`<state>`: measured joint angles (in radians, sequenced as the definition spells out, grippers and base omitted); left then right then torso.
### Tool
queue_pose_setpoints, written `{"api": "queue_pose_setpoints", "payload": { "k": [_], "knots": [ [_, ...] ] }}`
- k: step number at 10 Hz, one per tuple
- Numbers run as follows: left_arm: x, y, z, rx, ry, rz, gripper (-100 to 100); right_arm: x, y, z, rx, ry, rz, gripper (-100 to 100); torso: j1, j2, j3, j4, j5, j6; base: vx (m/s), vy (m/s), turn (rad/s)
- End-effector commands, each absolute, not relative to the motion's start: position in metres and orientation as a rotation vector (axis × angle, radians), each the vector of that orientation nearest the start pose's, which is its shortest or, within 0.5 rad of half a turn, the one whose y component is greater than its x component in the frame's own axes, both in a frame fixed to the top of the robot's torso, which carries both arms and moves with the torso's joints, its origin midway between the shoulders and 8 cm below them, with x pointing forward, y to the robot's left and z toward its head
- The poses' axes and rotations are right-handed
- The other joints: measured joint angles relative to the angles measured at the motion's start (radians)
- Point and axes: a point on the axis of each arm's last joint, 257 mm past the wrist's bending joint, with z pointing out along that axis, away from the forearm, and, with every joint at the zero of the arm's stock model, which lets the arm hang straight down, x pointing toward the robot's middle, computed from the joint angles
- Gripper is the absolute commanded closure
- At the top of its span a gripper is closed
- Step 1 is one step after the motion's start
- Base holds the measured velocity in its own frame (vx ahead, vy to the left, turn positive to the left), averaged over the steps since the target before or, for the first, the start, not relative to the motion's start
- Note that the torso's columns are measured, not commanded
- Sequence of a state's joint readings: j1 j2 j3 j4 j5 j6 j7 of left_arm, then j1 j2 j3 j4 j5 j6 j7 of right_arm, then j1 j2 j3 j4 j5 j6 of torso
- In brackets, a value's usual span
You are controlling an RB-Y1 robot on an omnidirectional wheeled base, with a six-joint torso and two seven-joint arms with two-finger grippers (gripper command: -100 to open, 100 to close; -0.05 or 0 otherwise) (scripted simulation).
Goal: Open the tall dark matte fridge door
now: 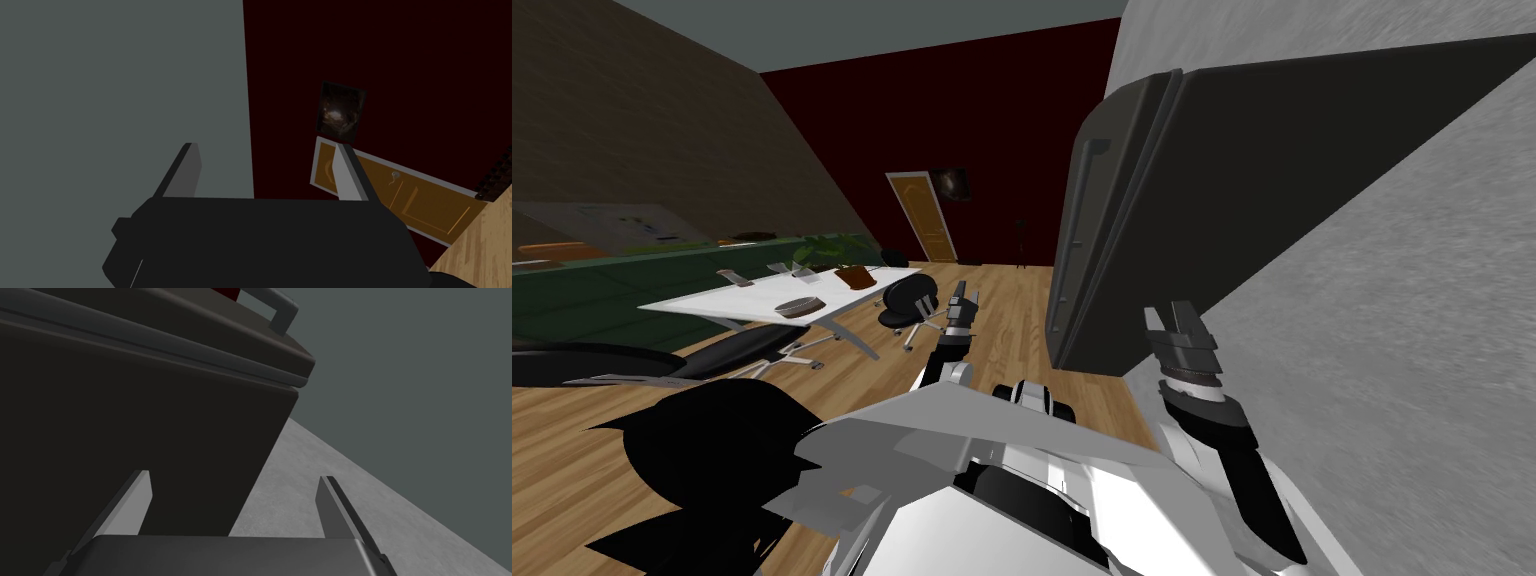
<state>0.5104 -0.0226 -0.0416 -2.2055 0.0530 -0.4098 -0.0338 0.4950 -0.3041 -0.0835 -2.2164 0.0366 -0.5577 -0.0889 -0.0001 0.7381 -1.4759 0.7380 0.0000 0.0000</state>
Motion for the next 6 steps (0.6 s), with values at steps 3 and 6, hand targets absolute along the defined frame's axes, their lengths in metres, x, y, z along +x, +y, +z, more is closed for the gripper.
{"api": "queue_pose_setpoints", "payload": {
  "k": [3, 6],
  "knots": [
    [0.3708, 0.2785, -0.0318, -0.840, 0.693, -1.301, 0, 0.3566, -0.2717, 0.0040, 0.347, 0.969, 1.235, -100, 0.000, 0.000, 0.000, 0.000, 0.000, 0.000, 0.006, 0.028, -0.016],
    [0.3708, 0.2785, -0.0318, -0.840, 0.693, -1.301, 0, 0.3636, -0.2726, -0.0027, 0.282, 1.047, 1.188, -100, 0.001, 0.000, 0.000, 0.000, 0.000, 0.000, 0.005, 0.032, -0.016]
  ]
}}
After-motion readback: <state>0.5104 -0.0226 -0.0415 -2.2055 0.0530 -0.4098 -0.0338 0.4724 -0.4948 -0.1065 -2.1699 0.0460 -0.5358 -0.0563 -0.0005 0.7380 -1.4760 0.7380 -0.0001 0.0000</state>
